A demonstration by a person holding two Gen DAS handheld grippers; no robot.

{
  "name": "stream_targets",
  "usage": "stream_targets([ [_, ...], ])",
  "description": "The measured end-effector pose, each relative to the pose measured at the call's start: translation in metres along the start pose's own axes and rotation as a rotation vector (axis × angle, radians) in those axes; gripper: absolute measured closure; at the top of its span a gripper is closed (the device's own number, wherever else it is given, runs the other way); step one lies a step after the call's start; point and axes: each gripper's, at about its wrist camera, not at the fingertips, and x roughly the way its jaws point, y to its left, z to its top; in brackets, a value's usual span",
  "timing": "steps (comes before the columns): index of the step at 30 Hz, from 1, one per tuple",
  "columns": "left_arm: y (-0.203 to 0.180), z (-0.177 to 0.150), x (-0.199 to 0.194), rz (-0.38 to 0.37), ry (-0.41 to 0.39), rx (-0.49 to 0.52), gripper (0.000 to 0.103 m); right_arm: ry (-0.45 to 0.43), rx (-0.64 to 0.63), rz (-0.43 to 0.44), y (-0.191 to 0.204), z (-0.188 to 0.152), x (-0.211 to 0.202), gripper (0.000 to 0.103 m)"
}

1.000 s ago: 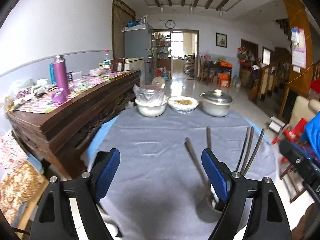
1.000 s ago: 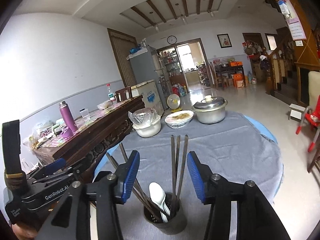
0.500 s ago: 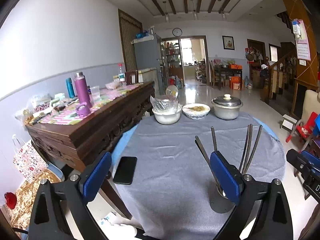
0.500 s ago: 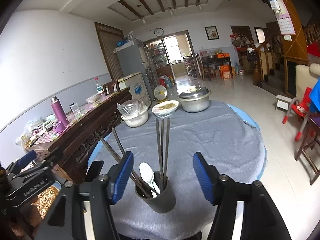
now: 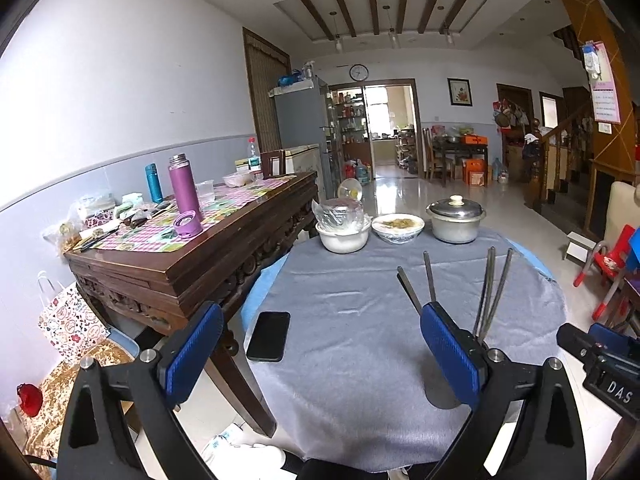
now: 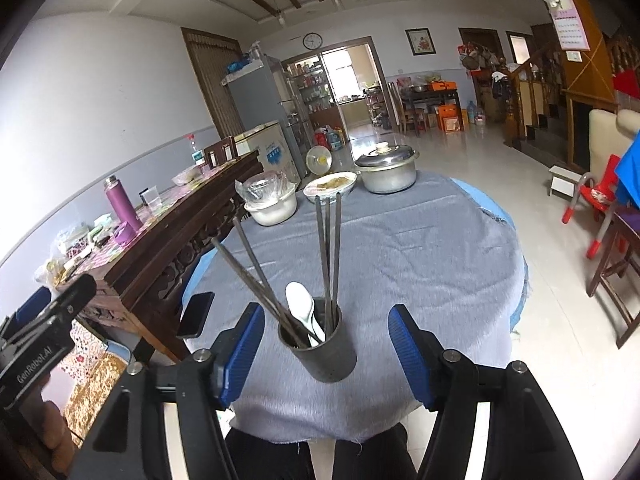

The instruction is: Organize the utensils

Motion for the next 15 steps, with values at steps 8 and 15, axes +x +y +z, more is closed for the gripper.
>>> stream_targets([
  [8, 0.001, -0.009, -0.004, -0.023, 0.016, 0.028, 0.004, -0.079, -0.015, -0.017, 0.009, -0.010, -0.016, 0.035],
  [15, 0.009, -0.012, -0.009, -0.025, 0.015, 0.024, 0.004, -0.217, -0.126, -0.066, 0.035, -0.026, -0.042, 0.035],
])
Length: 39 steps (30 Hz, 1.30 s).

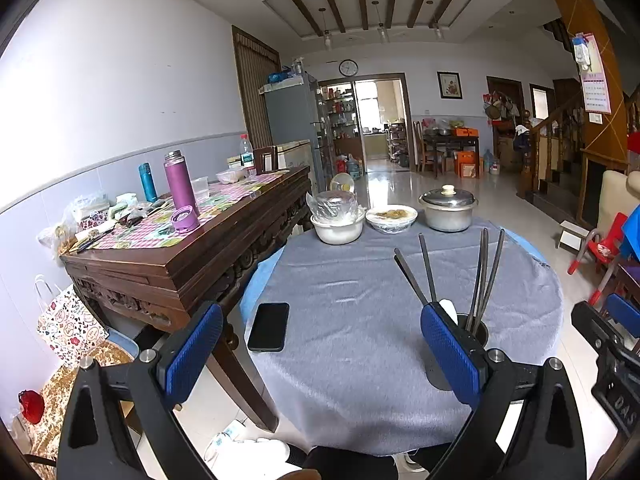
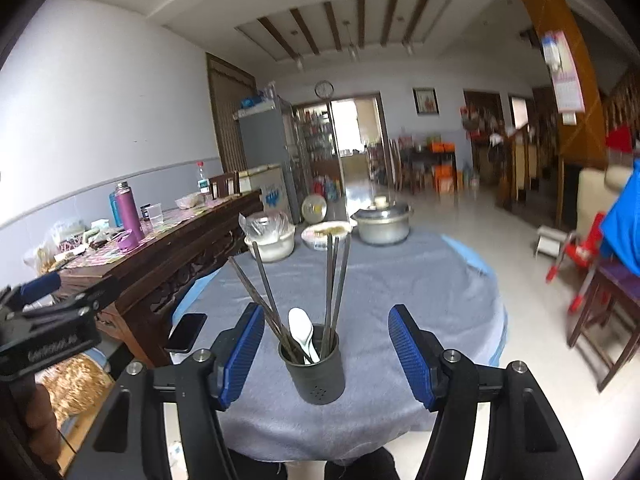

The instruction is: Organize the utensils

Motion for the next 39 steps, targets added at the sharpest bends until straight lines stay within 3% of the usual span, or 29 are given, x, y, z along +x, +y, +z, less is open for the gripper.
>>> stream_targets([
  [5, 0.007, -0.001, -0.003, -0.009, -0.002, -0.020, 0.004, -0.010, -0.039, -0.002, 0.010, -0.002, -0.008, 0.035],
  [39, 0.043, -0.014, -0.008, 0.011, -0.011, -0.087, 0.004, 0.078, 0.002, 0.029, 0.022, -0.002, -0.002, 0.035],
])
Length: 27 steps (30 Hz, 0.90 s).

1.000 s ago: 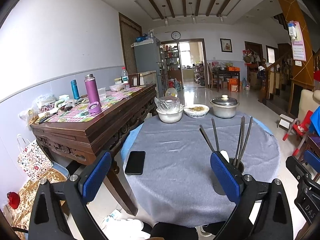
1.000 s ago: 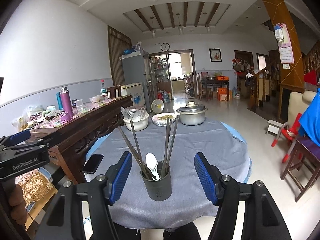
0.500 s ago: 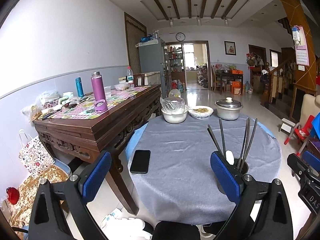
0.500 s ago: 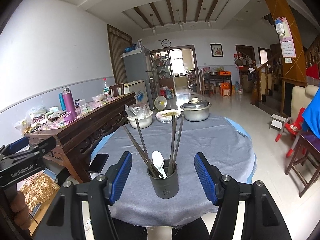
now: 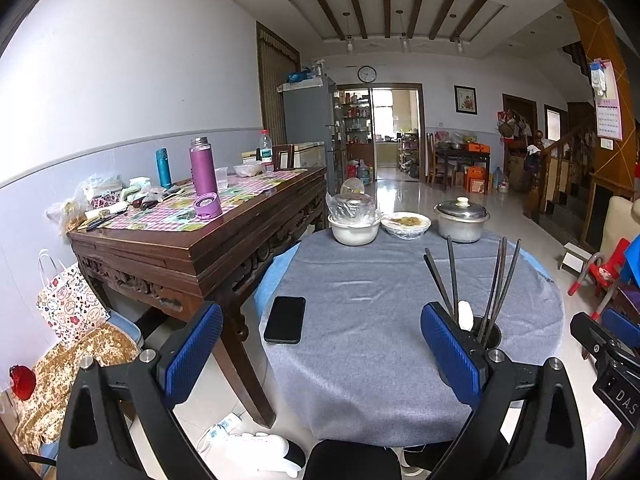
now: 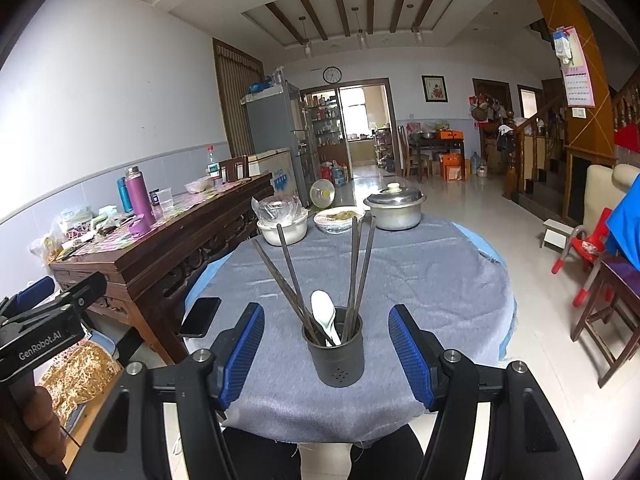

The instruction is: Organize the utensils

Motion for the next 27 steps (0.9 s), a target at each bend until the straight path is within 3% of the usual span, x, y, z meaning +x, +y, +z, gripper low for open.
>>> stream_targets([
  [27, -0.0011, -0.0021, -0.0045, -0.009, -0.007, -0.005, 0.004, 0.008, 0.014, 0.020, 0.0048, 0.0029, -0.0048, 0.035],
])
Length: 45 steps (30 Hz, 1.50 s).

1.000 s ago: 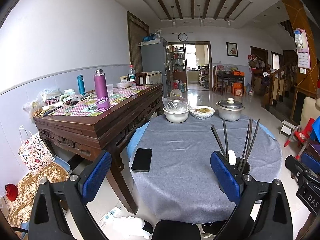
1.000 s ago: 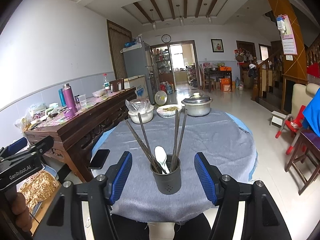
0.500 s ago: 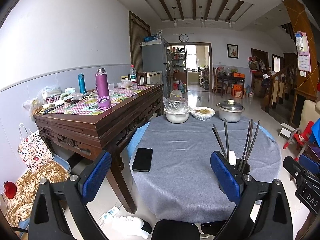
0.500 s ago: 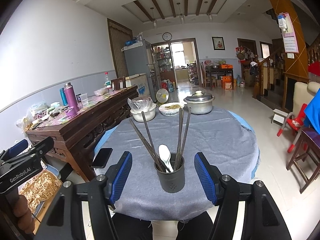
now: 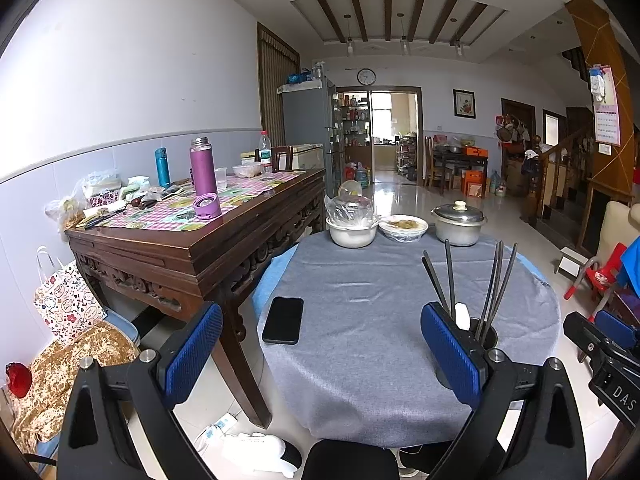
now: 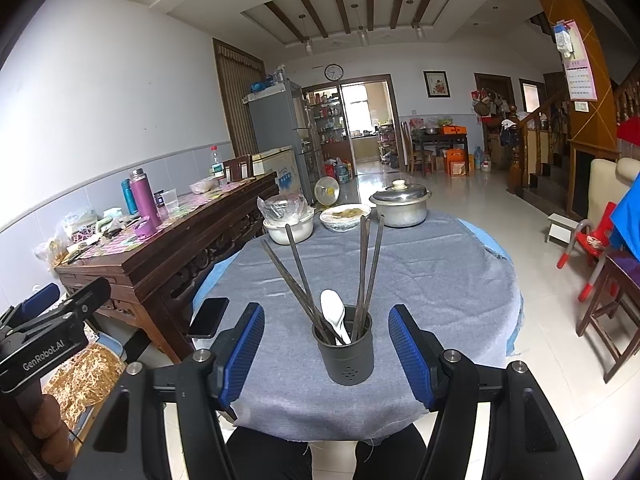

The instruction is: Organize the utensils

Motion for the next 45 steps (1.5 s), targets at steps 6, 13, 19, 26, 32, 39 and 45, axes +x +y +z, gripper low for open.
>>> stream_targets([
  [6, -0.001, 0.001, -0.002, -0.003, -0.002, -0.001, 0.004, -0.003, 0.001, 0.001, 0.000, 0.000, -0.002, 0.035],
  [13, -0.002, 0.003, -0.005, -0.007, -0.006, -0.004, 0.004, -0.003, 0.001, 0.002, 0.001, 0.000, -0.002, 0.035],
  [19, -0.002, 0.003, -0.006, -0.005, -0.008, -0.005, 0.004, 0.001, -0.003, 0.004, 0.002, 0.000, -0.002, 0.035],
  [26, -0.003, 0.003, -0.006, -0.001, -0.009, -0.008, 0.004, 0.003, -0.009, 0.014, 0.004, 0.004, 0.000, 0.035],
  [32, -0.005, 0.005, -0.003, 0.004, -0.002, -0.017, 0.004, 0.015, -0.005, 0.026, -0.001, 0.007, 0.006, 0.035],
  [39, -0.015, 0.010, 0.007, 0.019, 0.012, -0.009, 0.004, 0.031, 0.007, 0.042, -0.009, 0.010, 0.019, 0.035],
  [45, -0.024, 0.013, 0.018, 0.028, 0.030, 0.000, 0.004, 0.056, 0.024, 0.057, -0.017, 0.011, 0.032, 0.035],
])
